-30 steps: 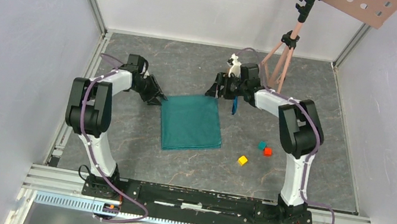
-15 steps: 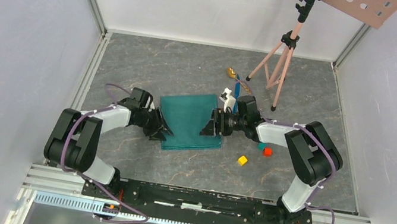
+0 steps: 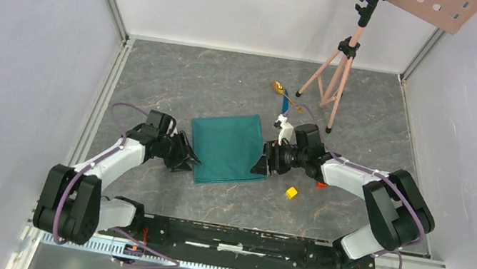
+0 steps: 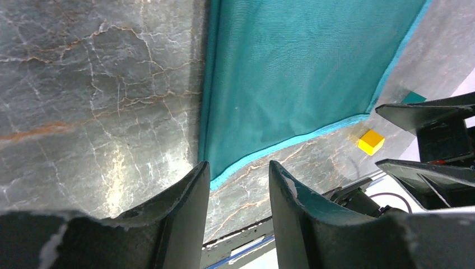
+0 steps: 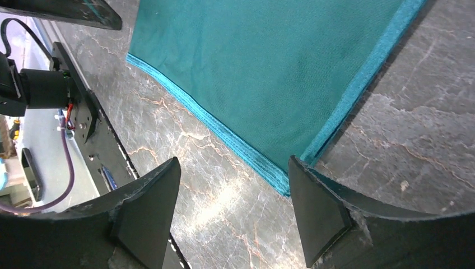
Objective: Fold the napkin into a case and place the utensils inside
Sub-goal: Smooth out the square-folded napkin at the center of the board.
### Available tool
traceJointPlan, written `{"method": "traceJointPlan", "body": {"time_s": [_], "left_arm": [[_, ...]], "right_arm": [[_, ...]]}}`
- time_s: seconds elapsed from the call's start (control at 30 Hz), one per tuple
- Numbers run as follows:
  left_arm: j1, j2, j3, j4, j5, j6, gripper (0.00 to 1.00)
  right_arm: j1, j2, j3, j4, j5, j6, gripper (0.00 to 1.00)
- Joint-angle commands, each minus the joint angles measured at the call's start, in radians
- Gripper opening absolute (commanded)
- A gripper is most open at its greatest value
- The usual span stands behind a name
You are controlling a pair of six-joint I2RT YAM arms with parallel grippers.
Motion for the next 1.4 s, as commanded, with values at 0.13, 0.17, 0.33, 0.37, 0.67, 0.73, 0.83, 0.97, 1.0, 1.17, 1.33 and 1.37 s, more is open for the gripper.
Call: {"method": "traceJointPlan", "body": {"time_s": [0.13, 0.17, 0.33, 0.37, 0.67, 0.73, 0.83, 0.97, 1.0, 1.17, 1.33, 1.37], "left_arm": [[0.002, -0.054, 0.008, -0.064, -0.061, 0.007, 0.47], [0.001, -0.046, -0.001, -0.057, -0.061, 0.005, 0.46], [-0.009, 0.018, -0.028, 0.007, -0.04, 0.001, 0.45], [-0.014, 0.037, -0.026, 0.007, -0.041, 0.004, 0.44], [-0.027, 0.023, -0.086, 0.017, -0.068, -0.02, 0.31], [-0.027, 0.019, -0.106, 0.032, -0.06, -0.036, 0.26], [-0.027, -0.002, -0.124, 0.032, -0.069, -0.046, 0.23], [-0.027, -0.035, -0.13, 0.009, -0.086, -0.048, 0.21], [-0.028, -0.041, -0.132, 0.004, -0.087, -0.048, 0.2], [-0.027, -0.076, -0.135, -0.015, -0.096, -0.061, 0.18], [-0.027, -0.105, -0.14, -0.02, -0.097, -0.072, 0.18], [-0.028, -0.105, -0.138, -0.021, -0.095, -0.072, 0.18]], "right_arm": [[-0.048, -0.049, 0.016, -0.098, 0.089, -0.07, 0.67], [-0.05, -0.042, 0.017, -0.104, 0.108, -0.079, 0.64], [-0.045, -0.006, 0.017, -0.097, 0.155, -0.103, 0.53], [-0.039, 0.003, 0.013, -0.087, 0.156, -0.1, 0.51], [0.031, 0.028, -0.03, -0.05, 0.202, -0.086, 0.37], [0.034, 0.02, -0.038, -0.062, 0.218, -0.094, 0.35], [0.036, 0.013, -0.048, -0.076, 0.226, -0.103, 0.32], [0.04, -0.004, -0.064, -0.088, 0.229, -0.108, 0.31], [0.04, -0.008, -0.065, -0.092, 0.235, -0.111, 0.31], [0.04, -0.03, -0.064, -0.105, 0.24, -0.113, 0.3], [0.042, -0.044, -0.055, -0.117, 0.239, -0.114, 0.3], [0.042, -0.045, -0.052, -0.119, 0.239, -0.114, 0.3]]}}
